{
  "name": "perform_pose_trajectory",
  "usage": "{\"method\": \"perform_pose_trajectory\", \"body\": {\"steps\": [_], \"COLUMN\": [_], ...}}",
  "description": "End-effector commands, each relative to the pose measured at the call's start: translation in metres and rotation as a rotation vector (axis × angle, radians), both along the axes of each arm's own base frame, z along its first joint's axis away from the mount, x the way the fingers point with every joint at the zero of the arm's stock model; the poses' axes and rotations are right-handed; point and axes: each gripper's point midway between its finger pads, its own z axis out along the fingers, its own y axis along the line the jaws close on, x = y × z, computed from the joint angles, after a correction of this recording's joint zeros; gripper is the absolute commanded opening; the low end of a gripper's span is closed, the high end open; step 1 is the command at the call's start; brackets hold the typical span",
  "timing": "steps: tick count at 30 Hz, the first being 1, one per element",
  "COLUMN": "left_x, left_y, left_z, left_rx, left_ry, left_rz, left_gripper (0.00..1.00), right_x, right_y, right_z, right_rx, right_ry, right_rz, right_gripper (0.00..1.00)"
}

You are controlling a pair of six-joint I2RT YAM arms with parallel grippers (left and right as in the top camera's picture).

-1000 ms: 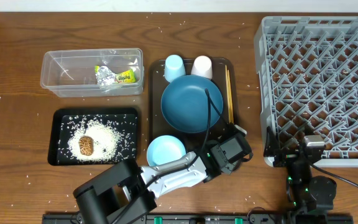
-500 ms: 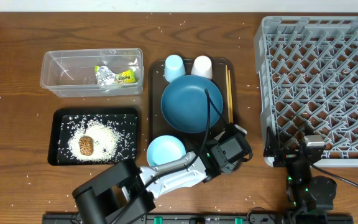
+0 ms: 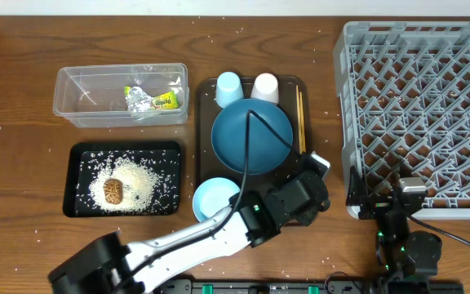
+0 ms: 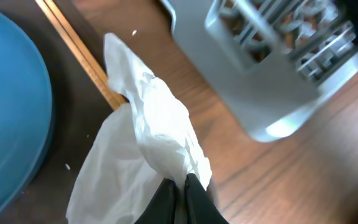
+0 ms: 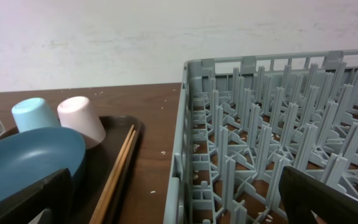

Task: Sort waste into correct bins and load items into the dishwasher rack
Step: 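Lift the tissue and carry it left over the clear plastic bin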

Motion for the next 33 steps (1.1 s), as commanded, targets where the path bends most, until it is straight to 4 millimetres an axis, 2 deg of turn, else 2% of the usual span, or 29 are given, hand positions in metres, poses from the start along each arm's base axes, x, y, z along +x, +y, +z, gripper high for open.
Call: {"method": "perform_pose_trajectory", "body": {"steps": [1, 8, 12, 15, 20, 22, 28, 33], "left_x": [-0.001, 0.001, 0.020, 0.046, 0.088, 0.106, 0.157, 0.191], "left_y": [-0.001, 0.008, 0.031, 0.064, 0.122, 0.146, 0.243, 0.306], "left_z": [0.025, 0.074, 0.110, 0.131, 0.143, 0.145, 0.141, 0.133], "left_rx": [-0.085, -0.209, -0.278, -0.299, -0.301, -0.295, -0.217, -0.205], "left_ry": [0.010, -0.030, -0.097, -0.162, -0.204, -0.223, -0.307, -0.344], "left_rz": [0.040, 0.070, 0.147, 0.268, 0.444, 0.526, 0.850, 1.030], "left_gripper": [0.06, 0.06, 0.06, 0.06, 0.06, 0.06, 0.06, 0.06], "right_x": [0.000, 0.000, 0.000, 0.000, 0.000, 0.000, 0.000, 0.000], "right_y": [-0.002, -0.002, -0.002, -0.002, -0.002, -0.002, -0.002, -0.002], "right_z": [-0.001, -0.001, -0.001, -0.001, -0.001, -0.001, -0.001, -0.001], "right_rx": [-0.013, -0.013, -0.013, -0.013, -0.013, -0.013, -0.013, -0.013], "right_ry": [0.003, 0.003, 0.003, 0.003, 0.003, 0.003, 0.003, 0.003], "right_rz": [-0.010, -0.010, -0.010, -0.010, -0.010, -0.010, -0.010, -0.010], "right_gripper": [0.99, 0.99, 0.99, 0.99, 0.99, 0.99, 0.99, 0.99]}}
